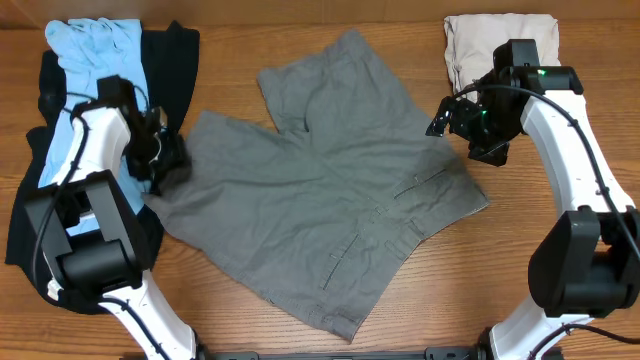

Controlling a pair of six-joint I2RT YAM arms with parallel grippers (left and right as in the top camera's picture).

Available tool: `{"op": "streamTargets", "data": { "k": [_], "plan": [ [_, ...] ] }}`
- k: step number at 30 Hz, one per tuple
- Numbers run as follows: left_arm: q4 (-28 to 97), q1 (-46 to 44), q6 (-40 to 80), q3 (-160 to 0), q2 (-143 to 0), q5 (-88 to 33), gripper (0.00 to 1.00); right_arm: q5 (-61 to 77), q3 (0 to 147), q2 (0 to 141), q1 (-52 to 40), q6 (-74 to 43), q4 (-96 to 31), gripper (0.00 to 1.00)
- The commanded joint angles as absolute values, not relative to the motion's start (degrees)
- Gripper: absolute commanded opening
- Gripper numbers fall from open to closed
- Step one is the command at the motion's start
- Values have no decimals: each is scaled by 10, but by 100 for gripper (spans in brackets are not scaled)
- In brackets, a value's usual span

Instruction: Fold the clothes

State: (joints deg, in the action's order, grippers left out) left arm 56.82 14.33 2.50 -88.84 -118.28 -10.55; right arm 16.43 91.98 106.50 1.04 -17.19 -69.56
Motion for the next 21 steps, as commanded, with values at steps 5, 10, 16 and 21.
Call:
{"op": "streamTargets", "data": {
  "k": [5, 10, 16, 21],
  "plan": [
    [641, 102, -3, -1008, -1100, -114, 72, 159, 934, 914, 3, -192, -749, 100],
    [650, 82, -5, -1014, -1008, -114, 76, 118, 933, 841, -46, -227, -814, 100],
    [682, 71, -4, -1014, -930, -114, 78, 36, 915, 801, -163, -324, -884, 100],
    [710, 71, -5, -1014, -906, -113, 82, 37, 820, 798, -230, -394, -854, 100]
  ]
}}
